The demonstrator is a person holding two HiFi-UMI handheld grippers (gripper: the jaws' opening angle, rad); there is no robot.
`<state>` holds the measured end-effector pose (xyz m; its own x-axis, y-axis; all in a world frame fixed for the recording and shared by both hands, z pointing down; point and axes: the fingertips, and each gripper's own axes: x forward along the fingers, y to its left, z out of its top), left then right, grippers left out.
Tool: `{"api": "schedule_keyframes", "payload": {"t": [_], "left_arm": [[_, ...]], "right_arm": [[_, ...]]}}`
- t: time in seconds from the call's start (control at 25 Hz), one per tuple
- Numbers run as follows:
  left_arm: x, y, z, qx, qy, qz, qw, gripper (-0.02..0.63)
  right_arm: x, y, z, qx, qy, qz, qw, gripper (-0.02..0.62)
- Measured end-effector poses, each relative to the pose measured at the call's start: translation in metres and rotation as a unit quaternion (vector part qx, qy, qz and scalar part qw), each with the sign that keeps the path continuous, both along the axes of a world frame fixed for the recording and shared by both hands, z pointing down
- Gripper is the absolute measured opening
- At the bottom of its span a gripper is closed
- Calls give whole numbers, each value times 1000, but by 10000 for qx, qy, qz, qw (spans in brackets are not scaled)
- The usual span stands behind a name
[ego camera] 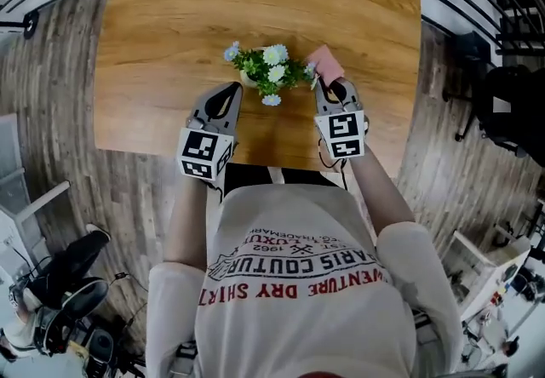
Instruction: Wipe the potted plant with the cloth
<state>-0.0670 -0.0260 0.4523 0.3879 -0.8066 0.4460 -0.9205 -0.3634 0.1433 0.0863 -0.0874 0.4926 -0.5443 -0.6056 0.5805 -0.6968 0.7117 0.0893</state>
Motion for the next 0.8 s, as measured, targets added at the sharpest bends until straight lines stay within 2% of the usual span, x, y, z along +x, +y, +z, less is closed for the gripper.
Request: {"api": "schedule_keyframes", "payload": {"t": [0.2,0.4,0.8], "left_arm": [[17,-10,31,-196,-33,386,9991,17],[18,-15,43,-337,-4,545,9979,17],[19,-18,43,-401,491,695,9956,17]], "right_arm": [[-8,4,35,-205,188,-159,9995,35],[-23,9,47,-304,270,-325,9986,35],[-35,23,57,-425,573,-843,9939,35]]}}
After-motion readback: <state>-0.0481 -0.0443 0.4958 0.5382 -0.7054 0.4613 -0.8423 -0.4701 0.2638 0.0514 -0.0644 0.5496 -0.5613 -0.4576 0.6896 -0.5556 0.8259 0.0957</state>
